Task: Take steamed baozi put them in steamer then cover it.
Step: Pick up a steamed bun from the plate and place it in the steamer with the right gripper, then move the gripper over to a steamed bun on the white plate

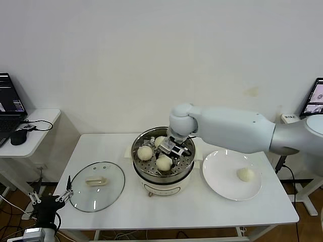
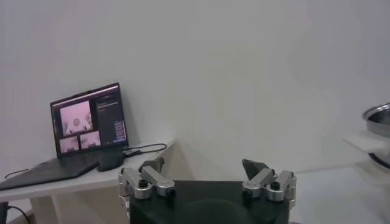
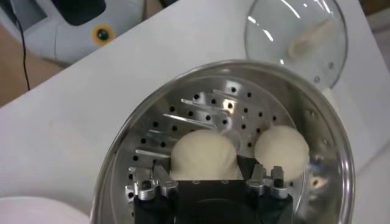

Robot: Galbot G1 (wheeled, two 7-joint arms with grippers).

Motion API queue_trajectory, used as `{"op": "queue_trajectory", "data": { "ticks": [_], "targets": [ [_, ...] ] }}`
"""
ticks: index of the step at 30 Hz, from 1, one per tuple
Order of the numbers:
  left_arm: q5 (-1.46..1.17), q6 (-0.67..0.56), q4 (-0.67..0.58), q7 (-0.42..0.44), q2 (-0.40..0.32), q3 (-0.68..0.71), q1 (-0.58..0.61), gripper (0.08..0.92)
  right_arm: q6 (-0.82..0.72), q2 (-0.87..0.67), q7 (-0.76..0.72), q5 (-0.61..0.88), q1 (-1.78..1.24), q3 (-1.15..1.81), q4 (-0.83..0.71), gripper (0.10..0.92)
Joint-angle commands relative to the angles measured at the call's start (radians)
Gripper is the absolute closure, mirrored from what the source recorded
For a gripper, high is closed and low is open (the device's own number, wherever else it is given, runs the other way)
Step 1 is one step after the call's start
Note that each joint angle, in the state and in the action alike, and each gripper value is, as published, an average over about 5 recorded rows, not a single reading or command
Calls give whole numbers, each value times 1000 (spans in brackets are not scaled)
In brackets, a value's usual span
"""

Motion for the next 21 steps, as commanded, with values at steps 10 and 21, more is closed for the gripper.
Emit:
{"op": "queue_trajectory", "data": {
  "ticks": [10, 21],
  "targets": [
    [0, -3, 4, -1, 3, 0, 0, 177, 43, 15, 24, -24, 3, 3, -2, 268],
    [-1, -2, 5, 0, 19, 0, -12, 177, -178, -197, -25, 96, 118, 147, 22, 203]
  ]
}}
